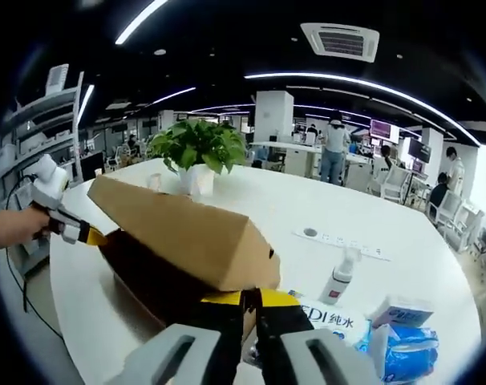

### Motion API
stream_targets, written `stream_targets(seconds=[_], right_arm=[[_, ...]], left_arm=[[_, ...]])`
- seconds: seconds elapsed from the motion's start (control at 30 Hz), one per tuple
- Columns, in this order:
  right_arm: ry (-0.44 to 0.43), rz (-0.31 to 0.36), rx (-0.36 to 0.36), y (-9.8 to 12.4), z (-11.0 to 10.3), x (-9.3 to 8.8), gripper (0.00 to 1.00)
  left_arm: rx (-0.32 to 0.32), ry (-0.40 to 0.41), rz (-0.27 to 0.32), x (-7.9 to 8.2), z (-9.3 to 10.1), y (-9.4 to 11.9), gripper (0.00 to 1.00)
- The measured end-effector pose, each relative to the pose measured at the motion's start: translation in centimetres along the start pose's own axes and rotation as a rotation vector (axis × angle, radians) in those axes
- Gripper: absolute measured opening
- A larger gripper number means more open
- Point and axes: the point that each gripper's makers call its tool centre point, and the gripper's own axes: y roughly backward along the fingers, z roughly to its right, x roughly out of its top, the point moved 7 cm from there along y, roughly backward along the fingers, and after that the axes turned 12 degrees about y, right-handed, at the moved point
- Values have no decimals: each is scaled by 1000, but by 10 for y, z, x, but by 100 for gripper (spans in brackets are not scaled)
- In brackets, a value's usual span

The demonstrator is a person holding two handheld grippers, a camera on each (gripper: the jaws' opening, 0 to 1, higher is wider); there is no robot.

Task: Operate the shoe box by opening the lid, removing the specified soft item, and placing it in the target area until the item is outside and the box remains undamaged.

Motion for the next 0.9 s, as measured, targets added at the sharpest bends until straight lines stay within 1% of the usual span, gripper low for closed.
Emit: stream_targets(seconds=[0.03,0.1,0.13,0.2,0.23,0.3,0.4,0.47,0.57,0.67,0.73,0.8,0.9], right_arm=[[-4,-5,3,0,-1,-2,0],[0,-9,9,1,-4,-5,0],[-4,-20,26,0,-8,-9,0],[-3,-24,30,1,-10,-12,0],[-5,-26,39,1,-12,-14,0],[-7,-31,51,3,-15,-17,0],[15,-32,70,5,-19,-21,1],[31,-40,78,7,-21,-25,3],[37,-41,88,10,-21,-29,5],[47,-43,104,13,-23,-32,9],[53,-46,109,14,-24,-34,11],[69,-46,119,16,-27,-36,12],[90,-52,137,16,-31,-41,14]], left_arm=[[-9,0,7,0,1,2,10],[-56,-28,47,2,5,5,13],[-69,-41,65,3,7,8,13],[-104,-70,78,3,11,9,14],[-100,-67,78,2,10,8,15],[-123,-95,93,2,12,10,17],[-117,-87,84,0,11,14,19],[-131,-72,78,-1,10,16,22],[-146,-94,73,-4,12,17,27],[-145,-118,68,-6,11,18,27],[-146,-113,67,-6,10,18,27],[-135,-117,66,-7,9,19,27],[-130,-106,47,-11,9,19,29]])
